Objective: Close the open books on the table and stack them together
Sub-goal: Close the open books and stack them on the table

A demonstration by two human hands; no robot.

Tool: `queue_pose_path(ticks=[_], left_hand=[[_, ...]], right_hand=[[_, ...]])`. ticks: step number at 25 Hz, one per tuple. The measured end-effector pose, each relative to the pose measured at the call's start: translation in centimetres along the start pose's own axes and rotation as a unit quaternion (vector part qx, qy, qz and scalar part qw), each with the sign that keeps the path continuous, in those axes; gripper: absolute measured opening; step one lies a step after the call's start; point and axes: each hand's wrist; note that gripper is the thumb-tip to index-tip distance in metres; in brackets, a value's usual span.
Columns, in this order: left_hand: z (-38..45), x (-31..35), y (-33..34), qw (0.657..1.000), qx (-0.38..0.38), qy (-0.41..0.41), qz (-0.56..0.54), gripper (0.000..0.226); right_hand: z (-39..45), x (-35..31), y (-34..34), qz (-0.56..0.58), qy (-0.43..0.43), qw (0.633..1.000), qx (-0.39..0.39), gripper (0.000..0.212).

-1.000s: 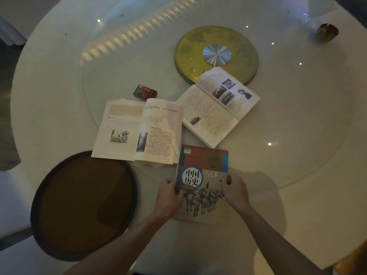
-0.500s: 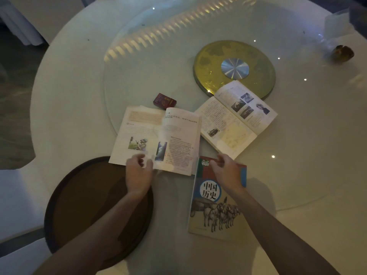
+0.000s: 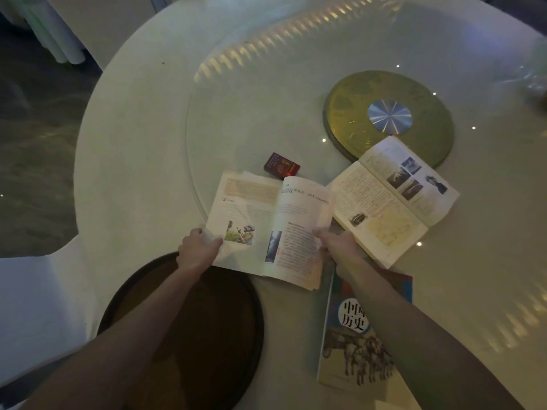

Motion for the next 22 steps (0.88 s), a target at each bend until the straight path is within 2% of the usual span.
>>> queue_pose_path(ticks=[3, 8, 12, 14, 16, 18, 19, 22], left_hand=[[0.6, 0.2, -0.3, 0.999, -0.009, 0.004, -0.038, 0.052], [1.2, 0.7, -2.2, 0.983, -0.059, 0.033, -0.168, 0.024], [0.9, 0.8, -2.3, 0.966, -0.107, 0.002, -0.233, 0.014], [0.3, 0.6, -1.7, 0.957, -0.127, -0.028, -0.259, 0.024], [-0.2, 0.6, -1.4, 0.921, -0.175, -0.091, -0.336, 0.049], [-0.4, 0.4, -1.5, 0.889, -0.209, -0.12, -0.389, 0.062], [-0.6, 0.3, -1.5, 0.892, -0.21, -0.103, -0.386, 0.06], [-1.6, 0.4, -1.2, 0.937, -0.15, -0.014, -0.315, 0.039]], right_hand=[[-0.1, -0.3, 1.1, -0.02, 0.01, 1.0, -0.014, 0.066], [-0.8, -0.6, 2.5, -0.013, -0.04, 0.998, -0.054, 0.048], [-2.1, -1.5, 3.2, 0.045, -0.035, 0.984, -0.171, 0.043], [-3.2, -1.8, 3.8, 0.048, -0.072, 0.973, -0.214, 0.043], [-4.2, -2.1, 4.6, 0.027, -0.104, 0.964, -0.243, 0.041], [-5.0, -2.3, 5.1, -0.025, -0.12, 0.954, -0.274, 0.03], [-5.3, -2.2, 5.2, -0.064, -0.127, 0.947, -0.289, 0.026], [-6.2, -1.1, 5.0, -0.153, -0.147, 0.92, -0.329, 0.027]])
Point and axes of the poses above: each hand's wrist, its own z-axis towards the middle knuckle, its own y-axis out of the palm, x = y × z, and after that the axes turned 10 degrees about x, right-handed
